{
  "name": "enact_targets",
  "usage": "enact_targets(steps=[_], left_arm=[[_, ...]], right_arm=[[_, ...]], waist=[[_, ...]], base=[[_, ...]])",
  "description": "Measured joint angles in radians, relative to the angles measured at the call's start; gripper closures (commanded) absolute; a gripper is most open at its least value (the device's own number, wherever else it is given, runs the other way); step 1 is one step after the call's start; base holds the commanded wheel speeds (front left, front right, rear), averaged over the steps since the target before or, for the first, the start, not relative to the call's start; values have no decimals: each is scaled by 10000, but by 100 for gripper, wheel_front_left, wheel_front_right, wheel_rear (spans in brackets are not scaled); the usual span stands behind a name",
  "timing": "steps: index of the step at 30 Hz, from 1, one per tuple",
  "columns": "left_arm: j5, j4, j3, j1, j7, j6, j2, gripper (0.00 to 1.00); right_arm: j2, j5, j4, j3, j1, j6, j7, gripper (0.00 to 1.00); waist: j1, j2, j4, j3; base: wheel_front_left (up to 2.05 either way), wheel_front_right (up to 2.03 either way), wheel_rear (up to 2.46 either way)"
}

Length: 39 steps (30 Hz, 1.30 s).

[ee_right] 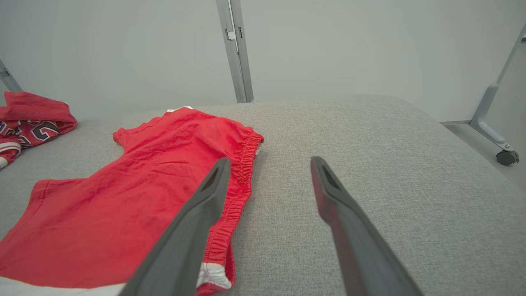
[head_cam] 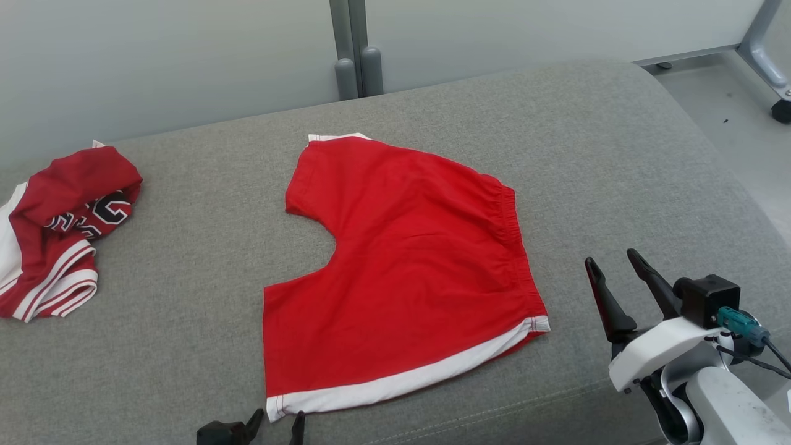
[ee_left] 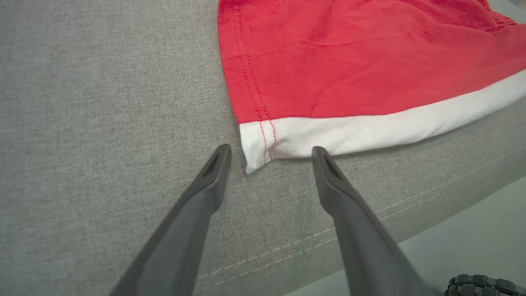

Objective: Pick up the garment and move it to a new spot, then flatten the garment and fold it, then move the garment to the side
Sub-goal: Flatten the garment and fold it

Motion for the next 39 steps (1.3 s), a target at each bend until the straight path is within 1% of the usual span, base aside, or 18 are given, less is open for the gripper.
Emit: enact_targets(steps=[5,6,8,9,12,13,15,16,17,18,19,22,25,26,29,34,35,39], left_arm=[[0,201,-12,-163,-90,-58,-10,1],[-4,249,-13,-198,-96,-59,-12,17],[-6,326,-25,-235,-98,-59,-13,32],[-6,380,-35,-236,-100,-61,-15,49],[-6,525,-105,-257,-176,-163,-15,56],[-6,566,-142,-279,-178,-176,-17,62],[-6,637,-198,-364,-184,-180,-19,63],[-6,675,-219,-426,-184,-182,-21,67],[-6,709,-230,-487,-186,-186,-23,75],[-6,732,-245,-533,-186,-196,-23,90],[-6,750,-261,-570,-188,-232,-25,100],[-6,754,-288,-627,-219,-261,-29,100],[-6,717,-284,-706,-232,-263,-35,100],[-6,686,-284,-731,-265,-263,-35,100],[4,531,-284,-824,-268,-265,-40,100],[75,46,-159,-868,-270,-267,-46,100],[125,-36,-159,-880,-270,-270,-46,100],[213,-261,-159,-965,-270,-311,-46,100]], right_arm=[[10,-10,61,-15,0,31,0,4],[17,-10,75,-15,0,33,0,4],[27,-12,92,-15,0,56,0,5],[33,-12,105,-15,0,90,0,5],[56,-12,144,-17,0,94,0,6],[59,-12,161,-19,0,96,0,7],[61,-13,196,-27,0,125,0,7],[67,-13,205,-33,0,134,0,8],[69,-13,215,-35,0,136,0,9],[75,-15,226,-35,0,136,0,12],[81,-15,242,-36,0,157,0,12],[90,-15,305,-31,0,182,0,18],[102,-10,558,67,12,359,0,41],[100,-8,652,111,22,382,0,45],[67,-8,926,280,81,487,52,46],[98,0,1492,673,220,750,240,42],[104,0,1565,755,220,788,293,38],[130,-12,1833,978,210,884,328,31]], waist=[[0,0,-3,-10],[0,0,-1,-13],[0,0,1,-22],[0,0,2,-25],[0,0,3,-34],[0,0,2,-36],[0,0,2,-36],[0,0,2,-36],[0,0,1,-35],[0,0,-1,-33],[0,0,-3,-31],[0,0,-4,-23],[0,0,8,-9],[0,0,19,-1],[0,0,102,40],[0,0,376,174],[0,0,432,202],[0,0,662,334]], base=[[0,0,0],[0,0,0],[0,0,0],[0,0,0],[0,0,0],[0,0,0],[0,0,0],[0,0,0],[0,0,0],[0,0,0],[0,0,0],[0,0,0],[0,0,0],[0,0,0],[0,0,0],[0,0,0],[0,0,0],[0,0,0]])
